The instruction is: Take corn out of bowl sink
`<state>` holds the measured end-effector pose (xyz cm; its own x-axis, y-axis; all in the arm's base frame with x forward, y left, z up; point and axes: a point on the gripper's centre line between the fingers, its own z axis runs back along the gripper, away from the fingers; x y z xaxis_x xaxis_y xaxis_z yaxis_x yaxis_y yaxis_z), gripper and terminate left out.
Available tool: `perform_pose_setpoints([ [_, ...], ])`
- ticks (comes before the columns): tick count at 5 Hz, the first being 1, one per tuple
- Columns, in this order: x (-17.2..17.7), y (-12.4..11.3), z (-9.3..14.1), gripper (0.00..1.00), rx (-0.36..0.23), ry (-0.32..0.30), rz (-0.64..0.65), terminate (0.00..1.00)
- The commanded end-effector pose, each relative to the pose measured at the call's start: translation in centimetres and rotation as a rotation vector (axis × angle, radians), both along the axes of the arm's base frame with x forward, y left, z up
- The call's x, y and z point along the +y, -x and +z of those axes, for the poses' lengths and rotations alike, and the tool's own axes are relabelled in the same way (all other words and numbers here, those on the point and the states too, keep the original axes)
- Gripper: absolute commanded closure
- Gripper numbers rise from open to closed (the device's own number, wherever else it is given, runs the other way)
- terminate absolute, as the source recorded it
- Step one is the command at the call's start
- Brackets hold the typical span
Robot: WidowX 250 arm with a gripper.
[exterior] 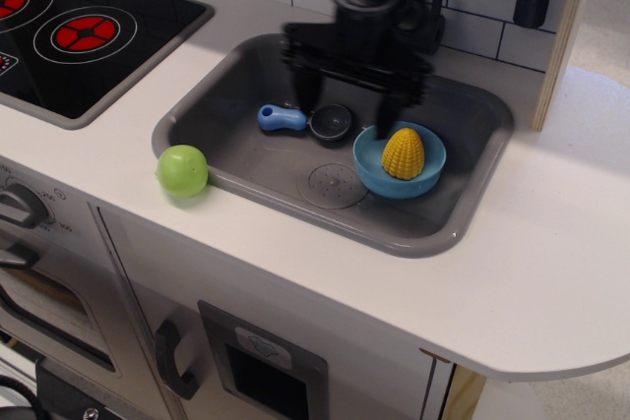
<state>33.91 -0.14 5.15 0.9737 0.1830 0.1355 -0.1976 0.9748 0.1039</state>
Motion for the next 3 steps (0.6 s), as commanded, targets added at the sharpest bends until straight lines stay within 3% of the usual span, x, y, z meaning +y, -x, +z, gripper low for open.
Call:
perform_pose_setpoints([
  [1,-2.6,-4.0,-0.1,0.00,-0.073,0.065,0.245,0.00],
  [2,-3.3,-4.6,-0.8,0.00,-0.105,0.103,0.337,0.00],
  [3,-3.3,-4.9,-1.4,0.00,-0.105,0.093,0.415,0.00],
])
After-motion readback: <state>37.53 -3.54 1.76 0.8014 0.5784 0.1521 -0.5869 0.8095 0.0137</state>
